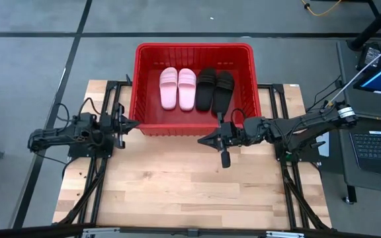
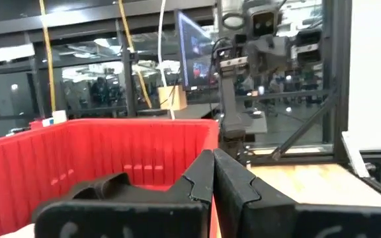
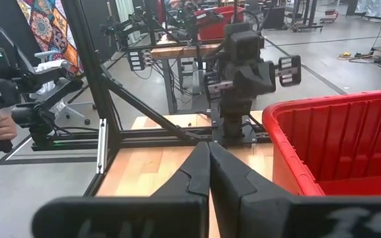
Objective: Pick and place slides into bin
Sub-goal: Return to Home Position
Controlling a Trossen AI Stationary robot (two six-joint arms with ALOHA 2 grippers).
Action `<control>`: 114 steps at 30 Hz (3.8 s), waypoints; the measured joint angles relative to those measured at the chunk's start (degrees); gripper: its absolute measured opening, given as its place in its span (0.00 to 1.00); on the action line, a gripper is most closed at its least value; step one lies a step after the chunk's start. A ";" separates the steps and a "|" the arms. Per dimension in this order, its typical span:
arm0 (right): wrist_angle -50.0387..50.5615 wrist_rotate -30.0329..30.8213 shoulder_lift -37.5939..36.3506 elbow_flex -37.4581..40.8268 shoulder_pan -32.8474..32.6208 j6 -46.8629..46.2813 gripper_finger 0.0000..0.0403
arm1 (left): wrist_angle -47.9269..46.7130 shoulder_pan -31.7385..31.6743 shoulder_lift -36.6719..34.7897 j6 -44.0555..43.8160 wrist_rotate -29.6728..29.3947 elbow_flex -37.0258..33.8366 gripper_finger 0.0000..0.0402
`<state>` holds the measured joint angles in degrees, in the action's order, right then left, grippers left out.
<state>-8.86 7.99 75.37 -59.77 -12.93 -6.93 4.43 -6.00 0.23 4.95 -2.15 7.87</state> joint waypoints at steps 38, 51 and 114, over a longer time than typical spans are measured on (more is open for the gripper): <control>2.36 -0.40 -6.48 0.00 2.00 6.24 0.01 | 10.71 0.00 -0.13 -0.96 -9.56 -7.42 0.00; 9.75 -3.60 -31.73 16.42 -1.70 9.33 0.02 | 10.79 0.00 -0.11 -1.19 -14.85 -7.42 0.01; 2.80 -18.60 -74.40 59.41 0.00 12.80 0.02 | 10.72 -0.02 -0.09 -1.18 -14.80 -7.38 0.01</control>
<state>-6.07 -10.61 0.97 -0.36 -12.93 5.87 15.16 -6.02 0.14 3.77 -16.95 0.49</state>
